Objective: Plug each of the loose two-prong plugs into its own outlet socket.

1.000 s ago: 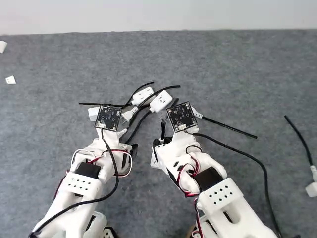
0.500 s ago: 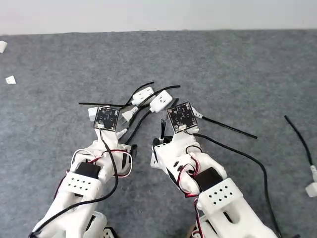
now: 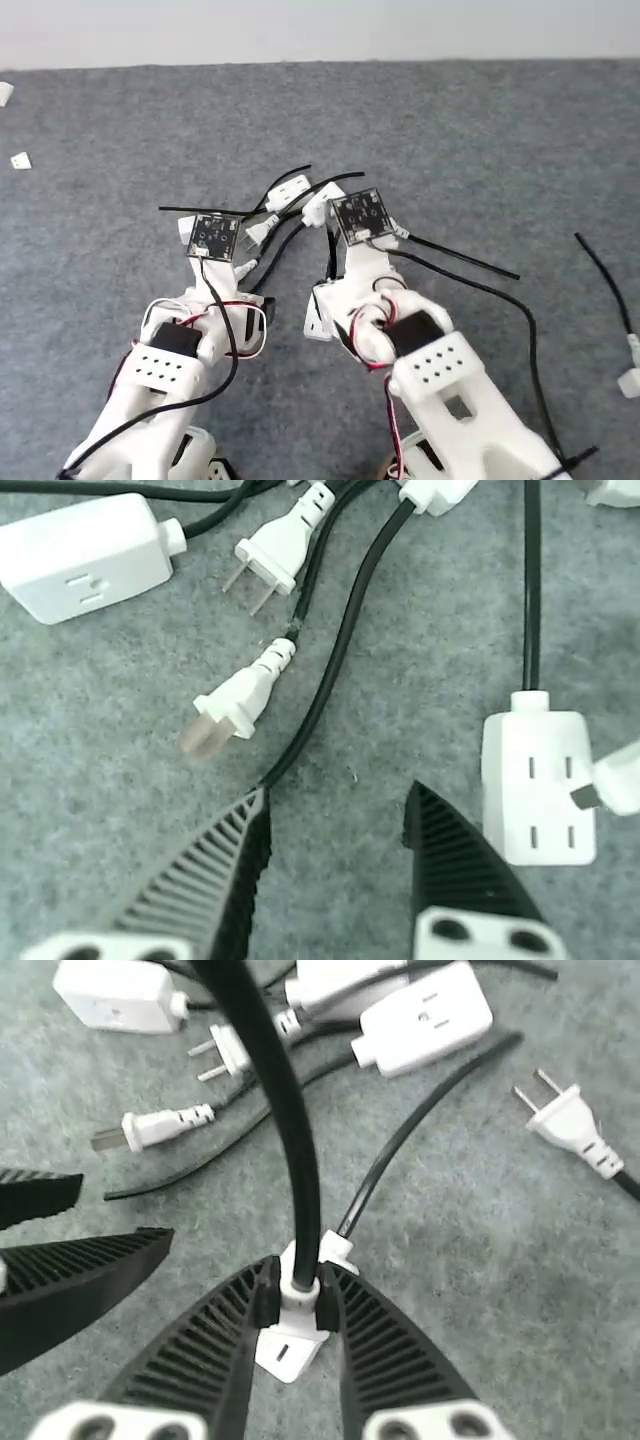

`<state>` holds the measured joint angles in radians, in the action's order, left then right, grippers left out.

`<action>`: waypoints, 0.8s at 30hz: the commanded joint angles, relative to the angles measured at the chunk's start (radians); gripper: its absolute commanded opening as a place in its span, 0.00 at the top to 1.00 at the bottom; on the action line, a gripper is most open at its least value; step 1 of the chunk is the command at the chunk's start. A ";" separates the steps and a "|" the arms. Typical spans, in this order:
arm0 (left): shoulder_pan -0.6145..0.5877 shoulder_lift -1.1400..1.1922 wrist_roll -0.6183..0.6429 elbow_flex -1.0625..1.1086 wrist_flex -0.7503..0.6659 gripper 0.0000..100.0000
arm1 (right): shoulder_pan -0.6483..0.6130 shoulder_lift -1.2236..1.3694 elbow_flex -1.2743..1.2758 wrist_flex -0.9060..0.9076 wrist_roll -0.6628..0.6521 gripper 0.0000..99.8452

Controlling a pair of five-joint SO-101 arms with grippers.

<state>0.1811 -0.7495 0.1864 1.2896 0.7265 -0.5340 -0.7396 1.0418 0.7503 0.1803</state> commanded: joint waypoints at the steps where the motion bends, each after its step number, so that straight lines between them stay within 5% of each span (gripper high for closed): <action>1: 0.000 -0.018 0.011 -0.058 0.006 0.79 | 0.010 0.010 -0.058 -0.015 0.014 0.99; 24: -0.006 -0.017 0.009 -0.054 0.006 0.79 | 0.010 0.001 0.124 -0.211 -0.014 0.99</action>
<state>0.1811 -0.7495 0.1864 1.2896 0.7265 -0.5278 -0.7319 1.1707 0.5646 0.1849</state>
